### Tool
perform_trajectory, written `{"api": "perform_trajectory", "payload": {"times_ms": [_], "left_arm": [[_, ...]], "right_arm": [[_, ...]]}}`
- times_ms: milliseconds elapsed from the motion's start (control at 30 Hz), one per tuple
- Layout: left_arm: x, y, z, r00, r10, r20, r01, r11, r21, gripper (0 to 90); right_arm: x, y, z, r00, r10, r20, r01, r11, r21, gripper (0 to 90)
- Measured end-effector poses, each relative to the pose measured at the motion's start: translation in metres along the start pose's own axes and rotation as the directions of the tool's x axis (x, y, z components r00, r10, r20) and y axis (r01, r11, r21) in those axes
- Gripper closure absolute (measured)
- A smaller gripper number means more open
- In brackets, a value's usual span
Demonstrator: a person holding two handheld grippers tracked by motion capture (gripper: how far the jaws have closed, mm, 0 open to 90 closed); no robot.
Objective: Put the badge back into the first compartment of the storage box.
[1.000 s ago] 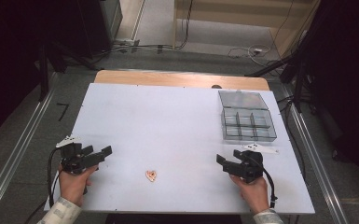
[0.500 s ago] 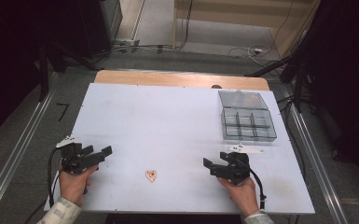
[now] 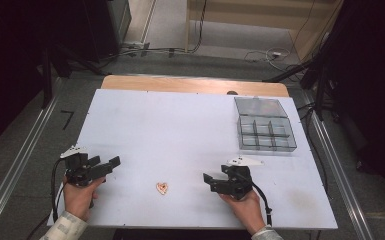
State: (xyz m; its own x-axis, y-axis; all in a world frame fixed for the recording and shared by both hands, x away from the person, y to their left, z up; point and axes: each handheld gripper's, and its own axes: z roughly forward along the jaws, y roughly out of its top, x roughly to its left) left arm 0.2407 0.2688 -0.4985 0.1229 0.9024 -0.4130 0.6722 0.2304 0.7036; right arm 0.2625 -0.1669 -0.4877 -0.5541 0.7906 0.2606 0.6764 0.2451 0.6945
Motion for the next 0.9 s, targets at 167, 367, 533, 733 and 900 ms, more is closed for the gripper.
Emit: {"api": "perform_trajectory", "payload": {"times_ms": [167,367,533,733,900], "left_arm": [[0.000,0.000,0.000,1.0000,0.002,-0.001,-0.002,1.0000,0.005,13.4],[0.000,0.000,0.000,1.0000,-0.001,-0.001,0.001,1.0000,0.001,13.5],[0.000,0.000,0.000,1.0000,0.000,-0.001,0.000,1.0000,0.003,13.5],[0.001,0.000,0.000,1.0000,-0.002,-0.001,0.002,1.0000,0.003,13.7],[0.001,0.000,0.001,1.0000,-0.001,0.002,0.001,1.0000,0.004,13.7]], "right_arm": [[0.013,0.000,0.011,0.9991,-0.030,-0.029,0.031,0.999,0.019,20.0],[0.026,0.000,0.024,0.9964,-0.063,-0.057,0.065,0.997,0.035,20.3],[0.035,0.004,0.032,0.9937,-0.077,-0.082,0.081,0.996,0.039,20.4],[0.041,0.006,0.038,0.9914,-0.083,-0.101,0.087,0.996,0.034,20.5],[0.045,0.007,0.042,0.9901,-0.089,-0.108,0.094,0.995,0.040,20.6]]}}
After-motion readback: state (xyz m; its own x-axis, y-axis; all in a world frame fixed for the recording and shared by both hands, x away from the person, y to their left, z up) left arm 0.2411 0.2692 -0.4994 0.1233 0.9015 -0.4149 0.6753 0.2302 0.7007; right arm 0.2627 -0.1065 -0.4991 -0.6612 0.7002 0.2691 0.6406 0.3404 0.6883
